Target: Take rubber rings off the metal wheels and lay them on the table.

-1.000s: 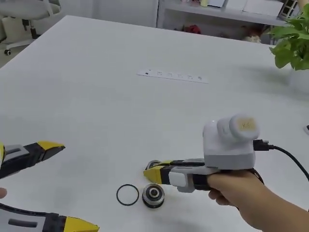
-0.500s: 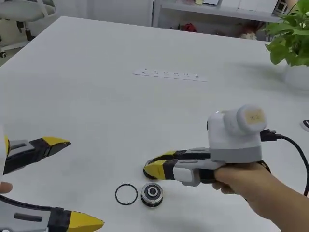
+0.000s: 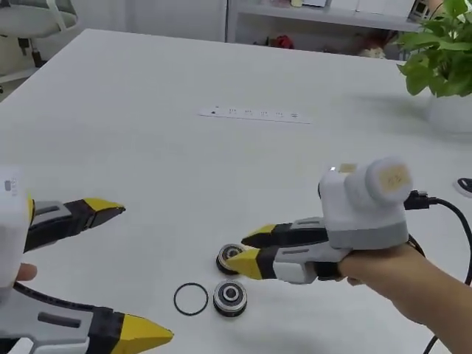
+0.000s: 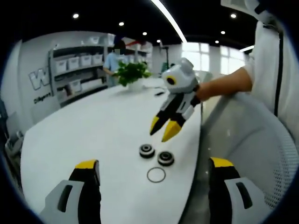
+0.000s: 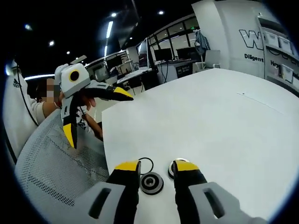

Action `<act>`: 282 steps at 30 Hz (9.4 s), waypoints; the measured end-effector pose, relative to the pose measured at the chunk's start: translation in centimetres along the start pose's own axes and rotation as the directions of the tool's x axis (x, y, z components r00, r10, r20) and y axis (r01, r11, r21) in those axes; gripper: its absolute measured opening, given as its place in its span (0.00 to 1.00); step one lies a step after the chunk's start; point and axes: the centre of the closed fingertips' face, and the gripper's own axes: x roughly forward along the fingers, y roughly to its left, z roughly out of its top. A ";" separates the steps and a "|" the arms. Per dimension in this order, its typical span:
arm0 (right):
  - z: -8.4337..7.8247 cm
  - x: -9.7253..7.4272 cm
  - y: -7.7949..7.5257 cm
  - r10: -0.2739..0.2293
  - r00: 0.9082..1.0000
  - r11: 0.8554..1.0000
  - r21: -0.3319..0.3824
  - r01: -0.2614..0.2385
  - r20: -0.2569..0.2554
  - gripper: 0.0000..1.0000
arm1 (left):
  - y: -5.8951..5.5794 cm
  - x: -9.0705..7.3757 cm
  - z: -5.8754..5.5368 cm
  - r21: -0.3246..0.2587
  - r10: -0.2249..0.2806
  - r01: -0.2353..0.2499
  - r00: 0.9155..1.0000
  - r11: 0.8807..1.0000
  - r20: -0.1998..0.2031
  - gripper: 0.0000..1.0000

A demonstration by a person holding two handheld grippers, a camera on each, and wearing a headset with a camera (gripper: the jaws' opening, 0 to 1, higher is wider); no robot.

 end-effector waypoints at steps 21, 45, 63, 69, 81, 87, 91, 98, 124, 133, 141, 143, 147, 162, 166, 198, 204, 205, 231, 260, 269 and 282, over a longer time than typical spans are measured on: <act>-5.2 0.6 0.2 0.056 0.978 0.995 -0.073 -0.071 -0.199 0.27 | -1.4 4.4 5.2 0.140 -0.105 0.101 0.994 0.985 0.017 0.91; -6.3 1.1 0.3 0.089 0.973 0.993 -0.063 -0.104 -0.215 0.26 | -0.5 7.9 3.3 0.070 -0.154 0.150 0.986 0.986 0.059 0.56; -6.1 1.1 0.2 0.087 0.977 0.993 -0.058 -0.100 -0.196 0.25 | -2.9 9.8 -1.3 0.176 -0.243 0.250 0.968 0.952 -0.056 0.36; -6.3 1.2 0.4 0.092 0.975 0.992 -0.067 -0.107 -0.201 0.25 | -2.3 10.0 -2.1 0.142 -0.225 0.232 0.972 0.962 -0.064 0.32; -6.6 1.5 0.9 0.107 0.972 0.988 -0.086 -0.127 -0.208 0.22 | -2.4 10.6 -3.5 0.122 -0.219 0.230 0.971 0.966 -0.097 0.23; -6.7 1.7 0.9 0.108 0.971 0.986 -0.099 -0.132 -0.213 0.20 | -2.3 10.8 -3.9 0.120 -0.213 0.226 0.970 0.967 -0.113 0.17; -6.7 1.8 0.9 0.106 0.971 0.986 -0.103 -0.131 -0.215 0.19 | -2.8 11.1 -4.4 0.138 -0.228 0.246 0.964 0.959 -0.135 0.16; -6.8 1.8 0.8 0.100 0.971 0.984 -0.121 -0.129 -0.217 0.18 | -2.4 11.3 -4.6 0.143 -0.213 0.234 0.966 0.962 -0.150 0.16; -7.1 1.4 0.0 0.056 0.970 0.988 -0.127 -0.088 -0.236 0.00 | -2.6 11.4 -4.5 0.132 -0.216 0.233 0.967 0.964 -0.133 0.14; -6.8 1.0 -0.4 0.072 0.973 0.996 0.058 -0.061 -0.218 0.00 | -2.6 11.4 -4.6 0.136 -0.213 0.230 0.969 0.964 -0.126 0.14; -6.4 0.7 -0.5 0.077 0.978 0.989 0.135 -0.052 -0.193 0.00 | -2.5 11.5 -4.5 0.135 -0.210 0.226 0.970 0.965 -0.122 0.14; -6.3 0.7 -0.5 0.081 0.979 0.987 0.155 -0.052 -0.187 0.00 | -2.5 11.5 -4.6 0.134 -0.210 0.226 0.970 0.965 -0.121 0.14; -6.0 0.7 -0.5 0.089 0.982 0.978 0.204 -0.054 -0.167 0.00 | -2.5 11.4 -4.6 0.133 -0.209 0.224 0.971 0.966 -0.118 0.14; -5.5 0.9 -0.1 0.091 0.983 0.978 0.203 -0.057 -0.160 0.00 | -2.5 11.4 -4.6 0.138 -0.205 0.220 0.972 0.966 -0.115 0.14; -5.4 0.9 -0.1 0.090 0.983 0.979 0.196 -0.058 -0.160 0.00 | -2.4 11.3 -4.6 0.138 -0.205 0.219 0.972 0.966 -0.114 0.14; -3.8 1.3 1.0 0.110 0.987 0.985 0.144 -0.093 -0.118 0.00 | -2.5 11.5 -4.6 0.114 -0.203 0.214 0.974 0.970 -0.099 0.14; -3.7 1.2 0.7 0.098 0.989 0.986 0.144 -0.081 -0.113 0.00 | -2.6 11.5 -4.6 0.109 -0.203 0.213 0.974 0.971 -0.099 0.14; -3.7 1.2 0.7 0.097 0.989 0.986 0.144 -0.081 -0.113 0.00 | -2.7 11.5 -4.6 0.107 -0.203 0.214 0.974 0.971 -0.098 0.14; -3.2 1.0 0.5 0.084 0.991 0.988 0.140 -0.069 -0.103 0.00 | -2.9 11.4 -4.4 0.111 -0.215 0.229 0.969 0.967 -0.126 0.15; -1.8 0.8 0.2 0.077 0.996 0.978 0.196 -0.069 -0.033 0.00 | -1.0 8.0 -0.5 0.086 -0.178 0.178 0.984 0.980 -0.010 0.54; -1.1 0.8 0.7 0.090 0.996 0.977 0.194 -0.087 -0.006 0.00 | -0.6 7.0 1.1 0.043 -0.159 0.158 0.987 0.987 0.028 0.63; -0.6 1.0 1.4 0.112 0.994 0.975 0.192 -0.111 0.007 0.00 | -1.7 5.0 2.5 0.063 -0.185 0.184 0.983 0.981 0.018 0.72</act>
